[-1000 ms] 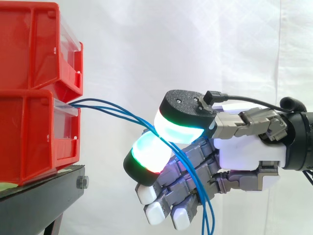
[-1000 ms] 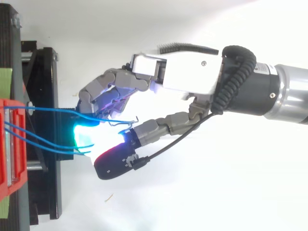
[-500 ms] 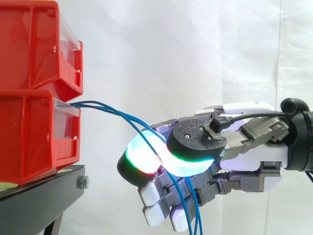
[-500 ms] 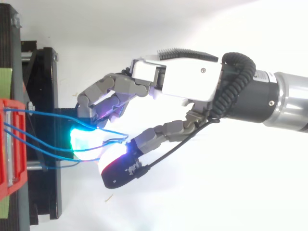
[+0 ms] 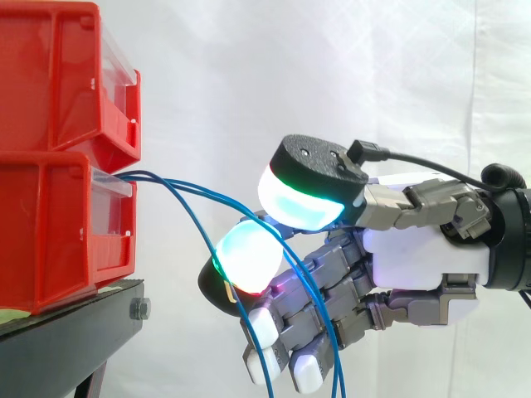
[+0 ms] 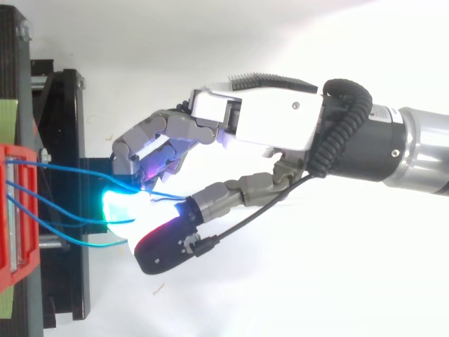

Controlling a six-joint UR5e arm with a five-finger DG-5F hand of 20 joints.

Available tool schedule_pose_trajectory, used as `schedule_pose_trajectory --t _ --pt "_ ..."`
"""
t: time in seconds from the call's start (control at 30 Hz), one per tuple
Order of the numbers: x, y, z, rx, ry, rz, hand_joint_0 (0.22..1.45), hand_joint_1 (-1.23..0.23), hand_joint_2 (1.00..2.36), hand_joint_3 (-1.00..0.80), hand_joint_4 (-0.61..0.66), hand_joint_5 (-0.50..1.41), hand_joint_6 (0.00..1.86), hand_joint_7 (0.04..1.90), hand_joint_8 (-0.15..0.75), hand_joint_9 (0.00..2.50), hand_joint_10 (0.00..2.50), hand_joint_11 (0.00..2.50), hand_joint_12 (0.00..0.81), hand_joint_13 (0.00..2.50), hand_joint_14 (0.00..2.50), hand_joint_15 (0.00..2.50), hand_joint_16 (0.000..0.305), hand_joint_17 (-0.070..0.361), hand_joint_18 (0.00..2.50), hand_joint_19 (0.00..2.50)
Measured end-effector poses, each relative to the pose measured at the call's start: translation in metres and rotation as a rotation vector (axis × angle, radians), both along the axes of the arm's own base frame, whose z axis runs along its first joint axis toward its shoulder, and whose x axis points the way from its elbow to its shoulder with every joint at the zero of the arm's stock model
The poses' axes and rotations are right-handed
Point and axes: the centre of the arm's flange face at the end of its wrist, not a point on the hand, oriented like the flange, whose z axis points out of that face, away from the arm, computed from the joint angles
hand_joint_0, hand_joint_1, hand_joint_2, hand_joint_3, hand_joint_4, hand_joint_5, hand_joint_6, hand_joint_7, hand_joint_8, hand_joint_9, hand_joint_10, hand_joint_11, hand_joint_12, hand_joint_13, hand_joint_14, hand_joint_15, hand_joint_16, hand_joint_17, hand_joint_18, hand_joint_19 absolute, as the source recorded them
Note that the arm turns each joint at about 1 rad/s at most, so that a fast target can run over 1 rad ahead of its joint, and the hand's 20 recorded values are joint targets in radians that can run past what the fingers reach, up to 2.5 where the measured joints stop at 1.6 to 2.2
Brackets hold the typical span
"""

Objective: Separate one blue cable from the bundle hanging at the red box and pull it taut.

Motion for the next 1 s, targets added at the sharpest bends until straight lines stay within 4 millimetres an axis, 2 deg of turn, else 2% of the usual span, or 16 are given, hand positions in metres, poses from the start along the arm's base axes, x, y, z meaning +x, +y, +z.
schedule_pose_trajectory --t 0.17,0.3,0.37,0.47,0.7,0.77,0.87,0.93,1.0 --pt "0.0001 0.0002 0.0001 0.001 -0.001 0.001 0.62 -0.47 1.0 -0.5 0.12 -0.17 0.8 1.0 0.29 0.9 0.02 0.75 0.362 0.82 0.02 0.56 0.044 0.1 0.8 0.66" --pt "0.0002 0.0004 0.0002 0.002 -0.002 0.002 0.62 -0.54 1.01 -0.38 0.13 -0.17 0.81 1.0 0.294 0.89 0.02 0.75 0.368 0.82 0.02 0.57 0.045 0.101 0.79 0.67" --pt "0.0002 0.0005 0.0003 0.002 -0.002 0.003 0.61 -0.63 1.02 -0.3 0.13 -0.18 0.82 1.02 0.3 0.87 0.02 0.76 0.371 0.8 0.02 0.57 0.046 0.103 0.79 0.66" --pt "0.0002 0.0005 0.0003 0.003 -0.003 0.003 0.62 -0.73 1.02 -0.27 0.13 -0.2 0.84 1.0 0.301 0.85 0.02 0.75 0.373 0.8 0.02 0.57 0.046 0.104 0.79 0.65" --pt "0.0003 0.0009 0.0003 0.002 -0.003 0.002 0.72 -0.86 1.01 -0.43 0.12 -0.21 0.85 0.94 0.279 0.81 0.02 0.76 0.362 0.79 0.02 0.55 0.045 0.102 0.77 0.6" --pt "0.0003 0.0007 0.0003 0.002 -0.003 0.001 0.73 -0.87 1.0 -0.5 0.12 -0.21 0.85 0.93 0.277 0.81 0.02 0.76 0.358 0.78 0.02 0.55 0.045 0.101 0.77 0.59" --pt "0.0003 0.0006 0.0003 0.001 -0.003 0.001 0.67 -0.84 1.0 -0.5 0.12 -0.2 0.85 0.96 0.275 0.82 0.02 0.76 0.354 0.78 0.02 0.56 0.045 0.1 0.76 0.6" --pt "0.0002 0.0005 0.0003 0.001 -0.002 0.0 0.59 -0.74 1.0 -0.5 0.13 -0.19 0.85 0.97 0.285 0.85 0.02 0.76 0.362 0.78 0.02 0.56 0.045 0.102 0.76 0.63" --pt "0.0002 0.0005 0.0003 0.001 -0.001 0.001 0.57 -0.64 1.0 -0.5 0.13 -0.19 0.84 0.98 0.294 0.87 0.02 0.77 0.368 0.79 0.02 0.56 0.046 0.103 0.77 0.65"
